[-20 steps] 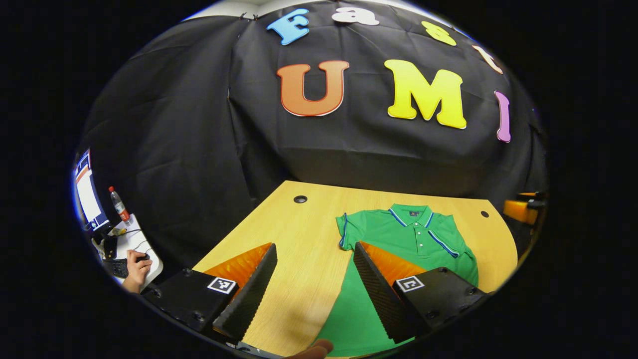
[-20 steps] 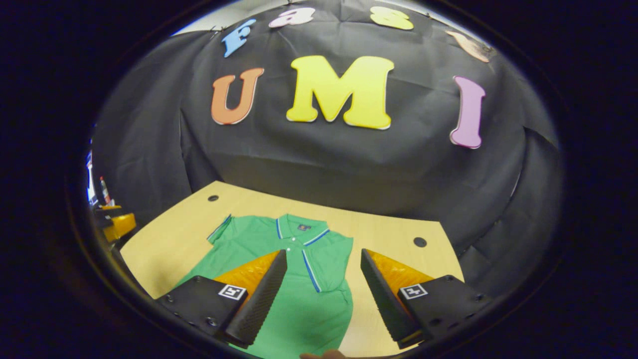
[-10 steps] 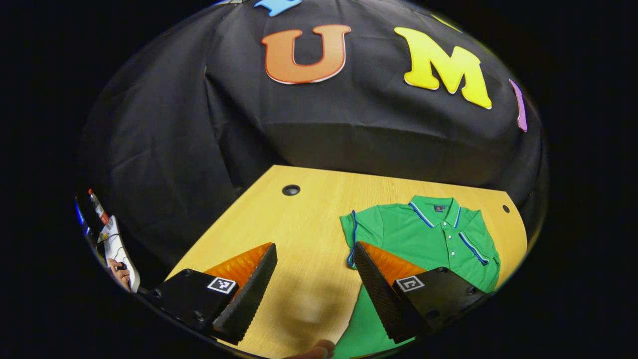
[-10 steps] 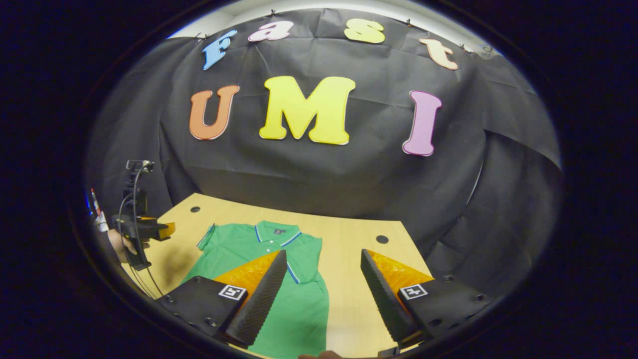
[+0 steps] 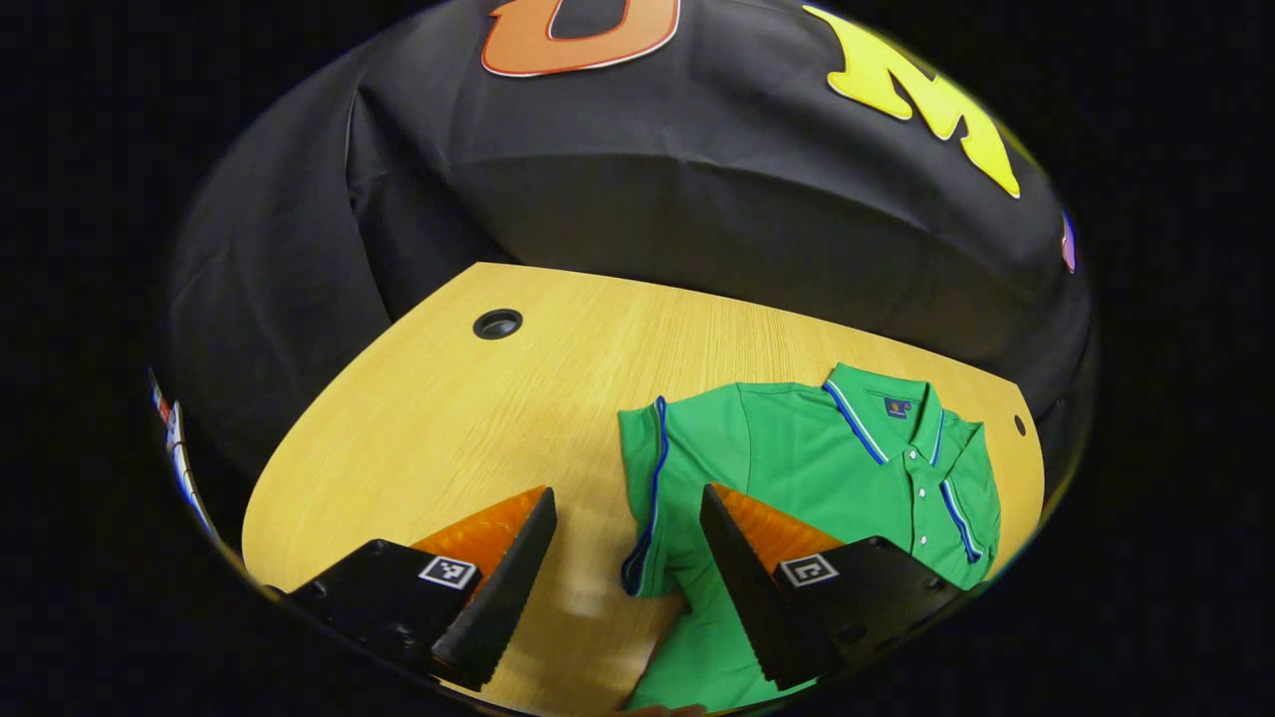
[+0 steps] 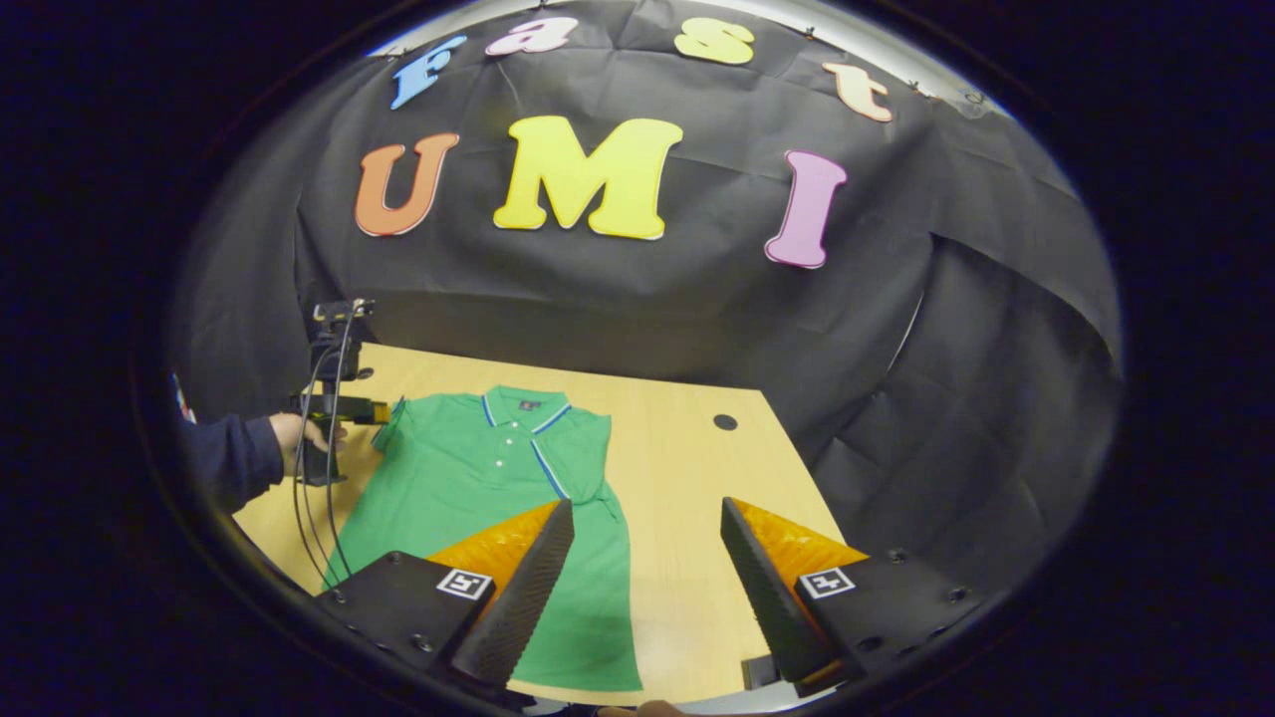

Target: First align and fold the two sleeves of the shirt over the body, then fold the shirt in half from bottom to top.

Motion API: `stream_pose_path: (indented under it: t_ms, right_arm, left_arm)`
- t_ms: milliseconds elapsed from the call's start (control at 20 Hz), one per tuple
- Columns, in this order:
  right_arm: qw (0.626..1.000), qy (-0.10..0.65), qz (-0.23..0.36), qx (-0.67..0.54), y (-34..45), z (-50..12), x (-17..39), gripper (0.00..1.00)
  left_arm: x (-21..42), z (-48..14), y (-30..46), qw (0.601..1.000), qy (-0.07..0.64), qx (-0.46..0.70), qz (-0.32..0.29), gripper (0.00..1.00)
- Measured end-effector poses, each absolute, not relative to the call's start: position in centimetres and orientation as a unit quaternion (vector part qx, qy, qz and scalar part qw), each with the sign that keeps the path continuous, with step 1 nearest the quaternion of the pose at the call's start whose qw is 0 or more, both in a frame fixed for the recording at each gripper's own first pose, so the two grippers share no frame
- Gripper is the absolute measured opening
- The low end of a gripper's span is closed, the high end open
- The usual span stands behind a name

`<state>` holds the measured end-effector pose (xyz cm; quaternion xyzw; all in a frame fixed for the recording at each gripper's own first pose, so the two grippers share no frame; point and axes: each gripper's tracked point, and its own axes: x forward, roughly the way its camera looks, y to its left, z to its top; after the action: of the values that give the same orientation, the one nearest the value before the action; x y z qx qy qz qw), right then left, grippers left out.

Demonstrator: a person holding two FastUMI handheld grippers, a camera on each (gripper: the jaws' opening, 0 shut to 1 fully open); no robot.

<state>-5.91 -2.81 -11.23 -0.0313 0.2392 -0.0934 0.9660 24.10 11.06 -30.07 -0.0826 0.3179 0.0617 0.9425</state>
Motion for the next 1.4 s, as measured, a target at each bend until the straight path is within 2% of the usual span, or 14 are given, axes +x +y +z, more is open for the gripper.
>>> stream_pose_path:
  t_ms: [50,350,400,450,550,600,650,700,750,900,950,1050,1400]
  right_arm:
    - [0.965,0.241,-0.098,-0.024,-2.6,-11.3,-6.2,0.96]
    - [0.962,0.253,-0.102,-0.011,-2.3,-12.3,-7.0,0.95]
    - [0.962,0.254,-0.104,-0.007,-2.4,-12.3,-7.0,0.95]
    - [0.962,0.253,-0.105,-0.006,-2.5,-12.3,-7.1,0.90]
    - [0.962,0.251,-0.105,-0.013,-2.7,-12.0,-7.1,0.90]
    - [0.963,0.248,-0.104,-0.015,-2.7,-11.9,-7.2,0.90]
    - [0.963,0.248,-0.106,-0.016,-2.8,-11.9,-7.4,0.90]
    - [0.962,0.250,-0.106,-0.016,-2.9,-11.9,-7.7,0.90]
    - [0.962,0.252,-0.105,-0.014,-3.0,-12.2,-7.8,0.90]
    - [0.960,0.259,-0.107,-0.010,-3.2,-12.9,-8.1,0.90]
    - [0.960,0.260,-0.107,-0.008,-3.1,-13.1,-8.1,0.90]
    - [0.960,0.260,-0.107,-0.011,-3.3,-13.4,-8.2,0.90]
    - [0.961,0.258,-0.101,-0.015,-3.1,-13.9,-8.8,0.90]
  left_arm:
    - [24.4,-30.5,10.8,0.939,0.328,-0.086,0.058,0.87]
    - [25.1,-31.8,10.6,0.928,0.351,-0.112,0.060,0.67]
    - [25.3,-31.7,10.6,0.928,0.349,-0.113,0.060,0.72]
    - [25.4,-32.0,10.1,0.928,0.350,-0.114,0.055,0.57]
    - [25.5,-32.4,10.0,0.926,0.359,-0.103,0.051,0.47]
    - [25.3,-32.7,10.2,0.924,0.367,-0.093,0.054,0.37]
    - [25.2,-33.2,10.2,0.920,0.378,-0.087,0.054,0.37]
    - [25.1,-33.1,10.2,0.920,0.381,-0.079,0.055,0.41]
    - [25.4,-33.3,10.4,0.920,0.381,-0.076,0.053,0.29]
    - [25.1,-33.3,10.8,0.919,0.385,-0.068,0.051,0.20]
    - [25.2,-33.3,10.7,0.919,0.384,-0.069,0.048,0.13]
    - [25.2,-33.3,10.8,0.919,0.386,-0.066,0.042,0.07]
    - [25.3,-30.0,10.4,0.930,0.367,-0.024,0.031,0.03]
